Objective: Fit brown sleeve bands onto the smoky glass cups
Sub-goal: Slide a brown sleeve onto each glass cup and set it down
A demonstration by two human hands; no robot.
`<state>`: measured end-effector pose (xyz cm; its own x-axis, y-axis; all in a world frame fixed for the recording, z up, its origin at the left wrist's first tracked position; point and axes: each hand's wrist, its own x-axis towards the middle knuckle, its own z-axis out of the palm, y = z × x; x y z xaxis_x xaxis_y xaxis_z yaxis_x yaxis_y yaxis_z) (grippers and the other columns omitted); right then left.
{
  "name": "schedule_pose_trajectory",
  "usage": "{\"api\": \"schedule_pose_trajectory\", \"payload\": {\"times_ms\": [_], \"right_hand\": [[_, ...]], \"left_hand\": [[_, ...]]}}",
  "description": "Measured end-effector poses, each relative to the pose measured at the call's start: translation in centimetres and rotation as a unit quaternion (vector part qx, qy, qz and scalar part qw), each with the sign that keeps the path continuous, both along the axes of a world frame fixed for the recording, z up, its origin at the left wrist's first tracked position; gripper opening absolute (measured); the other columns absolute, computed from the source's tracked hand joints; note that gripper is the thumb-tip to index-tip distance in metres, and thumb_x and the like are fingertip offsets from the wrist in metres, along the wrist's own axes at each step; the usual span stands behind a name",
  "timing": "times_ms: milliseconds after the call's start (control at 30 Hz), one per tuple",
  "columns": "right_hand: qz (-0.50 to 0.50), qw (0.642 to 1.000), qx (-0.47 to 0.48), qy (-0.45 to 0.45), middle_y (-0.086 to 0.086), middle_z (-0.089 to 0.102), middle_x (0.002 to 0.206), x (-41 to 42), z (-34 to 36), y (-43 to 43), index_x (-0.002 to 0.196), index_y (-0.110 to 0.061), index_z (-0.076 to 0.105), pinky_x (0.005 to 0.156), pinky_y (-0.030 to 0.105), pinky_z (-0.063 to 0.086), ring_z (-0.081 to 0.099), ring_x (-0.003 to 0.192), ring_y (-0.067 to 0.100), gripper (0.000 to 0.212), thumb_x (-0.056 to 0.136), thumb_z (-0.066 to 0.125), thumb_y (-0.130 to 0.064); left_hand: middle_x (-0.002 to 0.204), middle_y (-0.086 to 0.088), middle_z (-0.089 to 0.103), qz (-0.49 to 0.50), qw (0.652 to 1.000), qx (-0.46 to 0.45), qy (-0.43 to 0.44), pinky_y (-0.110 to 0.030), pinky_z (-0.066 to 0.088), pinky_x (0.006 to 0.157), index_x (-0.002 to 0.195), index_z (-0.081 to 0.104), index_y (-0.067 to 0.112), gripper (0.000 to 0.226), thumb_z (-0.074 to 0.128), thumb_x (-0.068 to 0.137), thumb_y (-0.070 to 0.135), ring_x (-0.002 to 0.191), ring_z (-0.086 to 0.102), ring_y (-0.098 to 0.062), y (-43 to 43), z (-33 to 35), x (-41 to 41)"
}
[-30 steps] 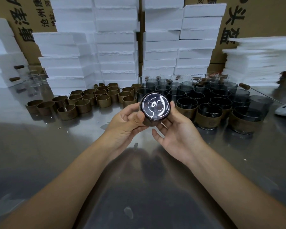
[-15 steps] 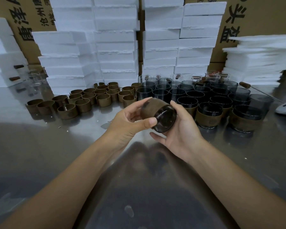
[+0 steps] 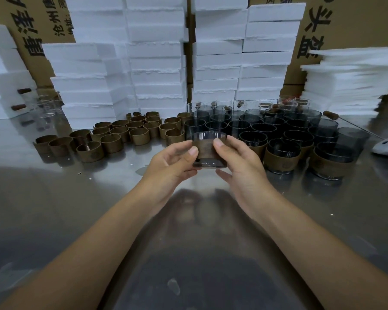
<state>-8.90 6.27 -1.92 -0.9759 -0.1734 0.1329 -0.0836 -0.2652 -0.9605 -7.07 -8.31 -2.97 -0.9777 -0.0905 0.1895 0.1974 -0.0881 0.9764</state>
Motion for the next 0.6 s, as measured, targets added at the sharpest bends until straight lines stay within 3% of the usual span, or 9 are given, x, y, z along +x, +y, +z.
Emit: {"api": "schedule_pose_trajectory", "payload": {"times_ms": [67, 167, 300, 367, 467, 600], "right_hand": [[-0.045, 0.996, 0.066, 0.041, -0.004, 0.057, 0.124, 0.0, -0.4, -0.1, 0.126, -0.028, 0.049, 0.101, 0.031, 0.045, 0.055, 0.116, 0.01, 0.054, 0.078, 0.074, -0.036], [-0.094, 0.982, 0.141, 0.085, -0.01, 0.051, 0.117, -0.3, -1.0, 0.2, 0.127, -0.031, 0.043, 0.087, 0.018, 0.042, 0.051, 0.111, 0.006, 0.063, 0.074, 0.077, -0.038], [-0.169, 0.929, 0.287, 0.162, -0.007, 0.045, 0.113, -1.0, -1.6, 0.9, 0.13, -0.028, 0.039, 0.072, 0.007, 0.033, 0.044, 0.102, 0.005, 0.071, 0.071, 0.079, -0.036], [-0.196, 0.896, 0.345, 0.199, -0.006, 0.039, 0.115, -1.1, -1.8, 1.3, 0.132, -0.024, 0.039, 0.068, 0.012, 0.032, 0.041, 0.097, 0.006, 0.073, 0.071, 0.079, -0.035], [-0.217, 0.864, 0.395, 0.224, -0.005, 0.035, 0.115, -1.4, -1.9, 2.0, 0.132, -0.021, 0.04, 0.079, 0.021, 0.033, 0.044, 0.099, 0.011, 0.071, 0.073, 0.078, -0.036], [-0.278, 0.777, 0.503, 0.256, 0.005, 0.05, 0.124, -2.0, -1.7, 2.9, 0.132, -0.017, 0.044, 0.091, 0.033, 0.035, 0.043, 0.117, 0.024, 0.066, 0.078, 0.072, -0.043]], "left_hand": [[0.108, -0.008, 0.07, -0.006, 1.0, -0.03, 0.003, -0.024, 0.051, 0.078, 0.117, 0.063, 0.021, 0.059, 0.071, 0.062, 0.041, 0.1, 0.066, -0.019, 0.2, -0.2, 0.0], [0.103, -0.002, 0.073, -0.041, 0.998, -0.052, -0.014, -0.026, 0.052, 0.081, 0.105, 0.067, 0.029, 0.044, 0.074, 0.062, 0.034, 0.099, 0.067, -0.015, 0.3, -0.5, 0.0], [0.105, 0.005, 0.074, -0.04, 0.997, -0.051, -0.029, -0.028, 0.051, 0.089, 0.106, 0.066, 0.03, 0.033, 0.072, 0.075, 0.02, 0.1, 0.068, -0.01, 0.1, -0.4, -0.1], [0.103, 0.005, 0.074, -0.03, 0.998, -0.045, -0.033, -0.028, 0.052, 0.086, 0.106, 0.066, 0.028, 0.028, 0.07, 0.08, 0.017, 0.097, 0.069, -0.011, 0.0, -0.2, -0.1], [0.092, 0.006, 0.074, -0.019, 0.998, -0.042, -0.034, -0.026, 0.053, 0.082, 0.104, 0.065, 0.025, 0.022, 0.062, 0.088, 0.01, 0.087, 0.071, -0.011, -0.1, 0.0, 0.0], [0.085, 0.007, 0.073, -0.016, 0.999, -0.039, -0.033, -0.027, 0.051, 0.081, 0.104, 0.065, 0.024, 0.019, 0.06, 0.09, 0.012, 0.083, 0.071, -0.011, -0.1, 0.0, 0.0]]}}
